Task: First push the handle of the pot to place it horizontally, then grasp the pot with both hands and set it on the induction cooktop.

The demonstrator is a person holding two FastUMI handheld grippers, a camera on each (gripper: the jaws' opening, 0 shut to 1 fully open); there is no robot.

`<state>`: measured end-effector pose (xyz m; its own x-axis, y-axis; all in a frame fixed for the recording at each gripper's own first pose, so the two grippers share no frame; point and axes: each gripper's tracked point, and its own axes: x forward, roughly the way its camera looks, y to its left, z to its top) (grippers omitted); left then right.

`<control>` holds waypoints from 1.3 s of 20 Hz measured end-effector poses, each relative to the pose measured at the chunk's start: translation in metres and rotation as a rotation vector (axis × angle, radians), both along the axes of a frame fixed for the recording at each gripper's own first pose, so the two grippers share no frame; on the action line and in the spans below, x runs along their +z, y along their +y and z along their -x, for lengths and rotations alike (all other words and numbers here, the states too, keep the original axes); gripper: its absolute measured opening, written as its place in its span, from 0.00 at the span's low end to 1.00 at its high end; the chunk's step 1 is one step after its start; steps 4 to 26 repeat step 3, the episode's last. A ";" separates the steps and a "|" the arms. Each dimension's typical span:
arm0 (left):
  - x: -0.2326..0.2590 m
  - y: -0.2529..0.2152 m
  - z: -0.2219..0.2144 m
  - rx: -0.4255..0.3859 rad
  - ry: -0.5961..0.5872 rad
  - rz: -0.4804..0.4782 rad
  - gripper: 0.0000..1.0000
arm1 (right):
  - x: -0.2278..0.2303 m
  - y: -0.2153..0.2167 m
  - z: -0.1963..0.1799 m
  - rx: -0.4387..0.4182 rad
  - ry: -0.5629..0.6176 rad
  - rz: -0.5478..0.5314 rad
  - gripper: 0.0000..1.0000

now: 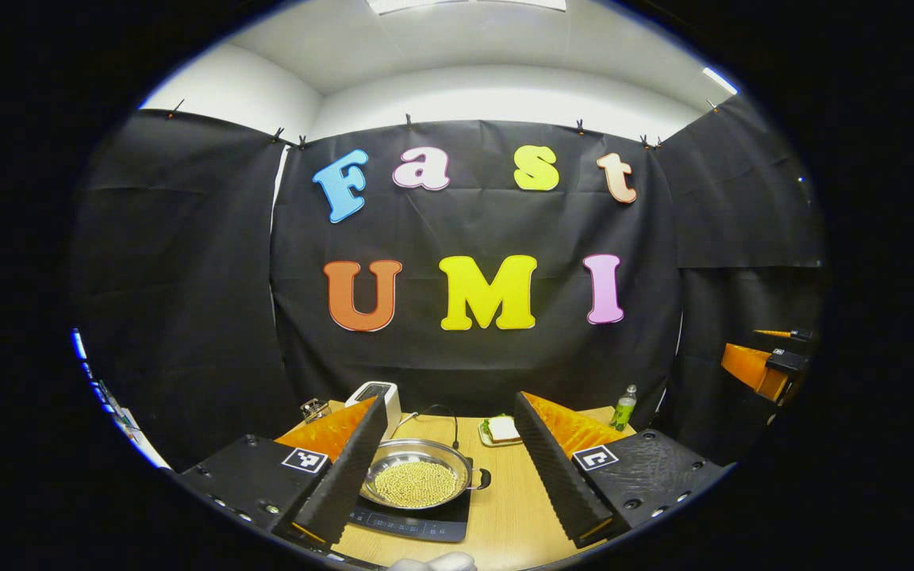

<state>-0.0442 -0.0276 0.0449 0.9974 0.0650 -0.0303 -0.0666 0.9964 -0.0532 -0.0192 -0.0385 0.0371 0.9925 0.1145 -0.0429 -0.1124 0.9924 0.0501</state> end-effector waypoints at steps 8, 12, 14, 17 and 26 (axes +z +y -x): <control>0.008 -0.003 0.003 -0.011 -0.019 -0.009 1.00 | 0.002 -0.001 0.004 0.000 0.001 -0.010 0.96; 0.008 -0.003 0.003 -0.011 -0.019 -0.009 1.00 | 0.002 -0.001 0.004 0.000 0.001 -0.010 0.96; 0.008 -0.003 0.003 -0.011 -0.019 -0.009 1.00 | 0.002 -0.001 0.004 0.000 0.001 -0.010 0.96; 0.008 -0.003 0.003 -0.011 -0.019 -0.009 1.00 | 0.002 -0.001 0.004 0.000 0.001 -0.010 0.96; 0.008 -0.003 0.003 -0.011 -0.019 -0.009 1.00 | 0.002 -0.001 0.004 0.000 0.001 -0.010 0.96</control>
